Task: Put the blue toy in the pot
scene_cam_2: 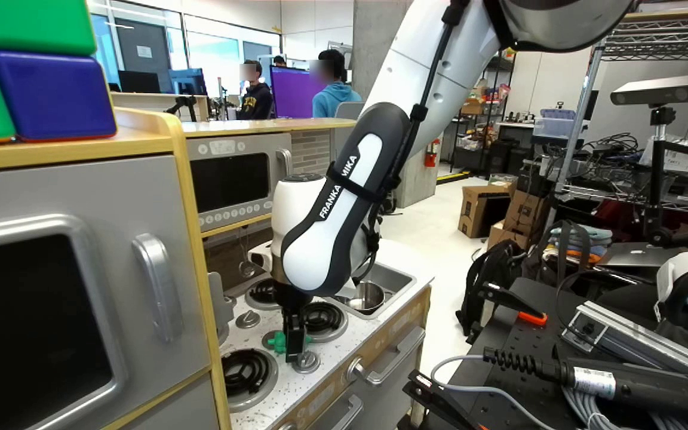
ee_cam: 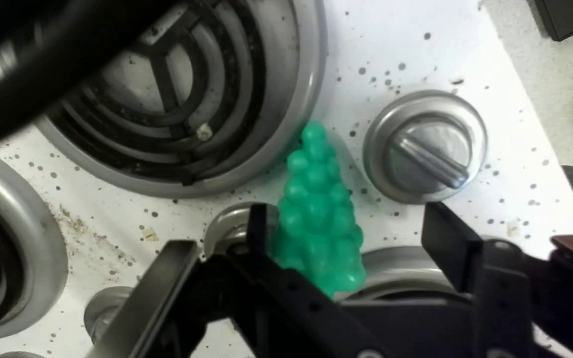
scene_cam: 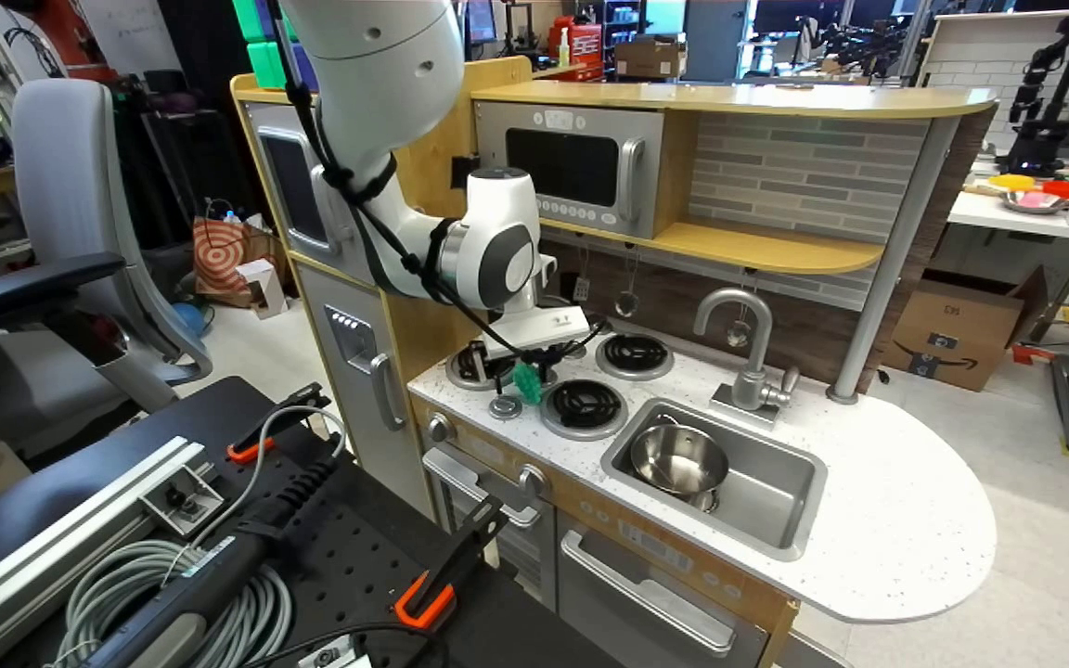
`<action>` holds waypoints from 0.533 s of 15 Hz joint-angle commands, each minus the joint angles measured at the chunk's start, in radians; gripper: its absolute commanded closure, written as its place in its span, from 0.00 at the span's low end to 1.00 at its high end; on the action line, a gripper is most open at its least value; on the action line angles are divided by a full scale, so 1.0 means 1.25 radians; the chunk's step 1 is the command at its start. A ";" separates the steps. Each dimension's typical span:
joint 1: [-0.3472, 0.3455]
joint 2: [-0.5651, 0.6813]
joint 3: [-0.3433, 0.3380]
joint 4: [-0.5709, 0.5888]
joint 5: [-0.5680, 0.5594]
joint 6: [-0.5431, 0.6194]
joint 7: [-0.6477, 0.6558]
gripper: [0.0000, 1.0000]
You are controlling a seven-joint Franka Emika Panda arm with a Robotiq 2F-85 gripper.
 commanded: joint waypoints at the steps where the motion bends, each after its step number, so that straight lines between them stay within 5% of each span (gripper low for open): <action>1: -0.006 0.034 0.006 0.054 -0.002 -0.029 0.013 0.51; 5: -0.010 0.031 0.011 0.056 0.001 -0.022 0.028 0.81; 8: -0.053 -0.029 0.044 0.000 0.025 0.006 0.045 0.83</action>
